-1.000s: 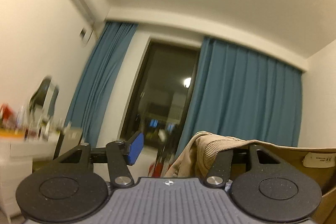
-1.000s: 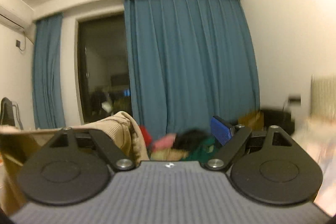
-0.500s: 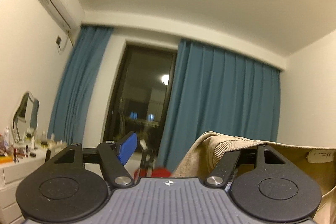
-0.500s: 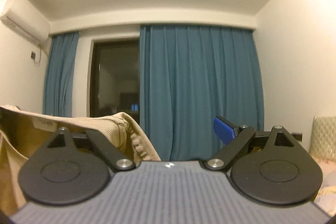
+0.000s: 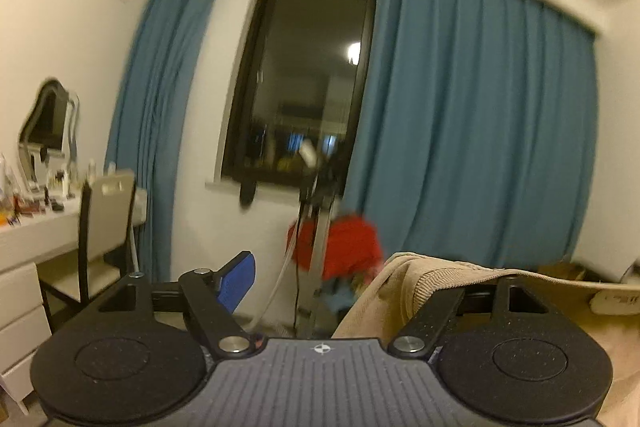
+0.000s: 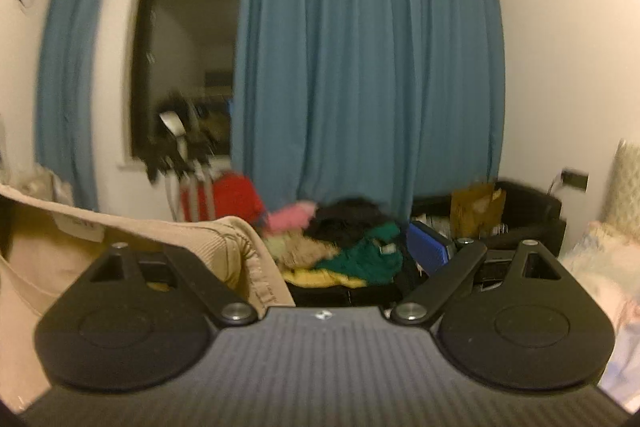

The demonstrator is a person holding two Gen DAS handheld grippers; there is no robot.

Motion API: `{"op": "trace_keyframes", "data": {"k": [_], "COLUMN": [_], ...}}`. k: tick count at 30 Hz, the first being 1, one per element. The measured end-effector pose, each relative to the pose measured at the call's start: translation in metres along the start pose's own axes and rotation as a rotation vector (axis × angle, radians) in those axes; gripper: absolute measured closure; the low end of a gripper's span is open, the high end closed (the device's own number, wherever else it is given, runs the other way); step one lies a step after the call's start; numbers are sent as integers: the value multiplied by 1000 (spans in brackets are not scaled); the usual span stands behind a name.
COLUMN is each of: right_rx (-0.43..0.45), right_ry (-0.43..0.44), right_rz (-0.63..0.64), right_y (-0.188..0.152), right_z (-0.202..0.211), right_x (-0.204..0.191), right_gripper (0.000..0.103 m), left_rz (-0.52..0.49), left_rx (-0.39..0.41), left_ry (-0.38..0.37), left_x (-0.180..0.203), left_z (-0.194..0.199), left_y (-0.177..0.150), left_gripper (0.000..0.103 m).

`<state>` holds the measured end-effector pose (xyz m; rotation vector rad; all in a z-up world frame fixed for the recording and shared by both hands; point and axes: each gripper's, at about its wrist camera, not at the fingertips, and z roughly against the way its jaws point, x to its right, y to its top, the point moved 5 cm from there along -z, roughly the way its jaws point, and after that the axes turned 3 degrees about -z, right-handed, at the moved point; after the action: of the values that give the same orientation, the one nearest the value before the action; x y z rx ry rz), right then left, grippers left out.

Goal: Fold clothes
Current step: 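Lower the shirt onto the bed and open both grippers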

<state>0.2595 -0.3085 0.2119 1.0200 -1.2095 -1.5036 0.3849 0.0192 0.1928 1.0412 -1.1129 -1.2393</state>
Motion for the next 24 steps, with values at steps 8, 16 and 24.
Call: {"op": "trace_keyframes", "data": {"k": [8,16,24], "right_rx": [-464,-787,-967], "right_ry": [23,247,407], "right_rz": [59,332,-15], "right_y": [-182,-295,-292], "right_z": [-240,-308,-292], "right_x": [-7,-44,-42], "right_gripper": [12,12,12], "left_rz": [-250,-491,-293], "left_rx": [-393,-781,-926], "left_ry": [-27,-136,-323], "left_x": [14,26,24], "left_z": [-225,-290,-267], "left_y": [-196,-294,-279], "left_gripper": [26,19,0]}}
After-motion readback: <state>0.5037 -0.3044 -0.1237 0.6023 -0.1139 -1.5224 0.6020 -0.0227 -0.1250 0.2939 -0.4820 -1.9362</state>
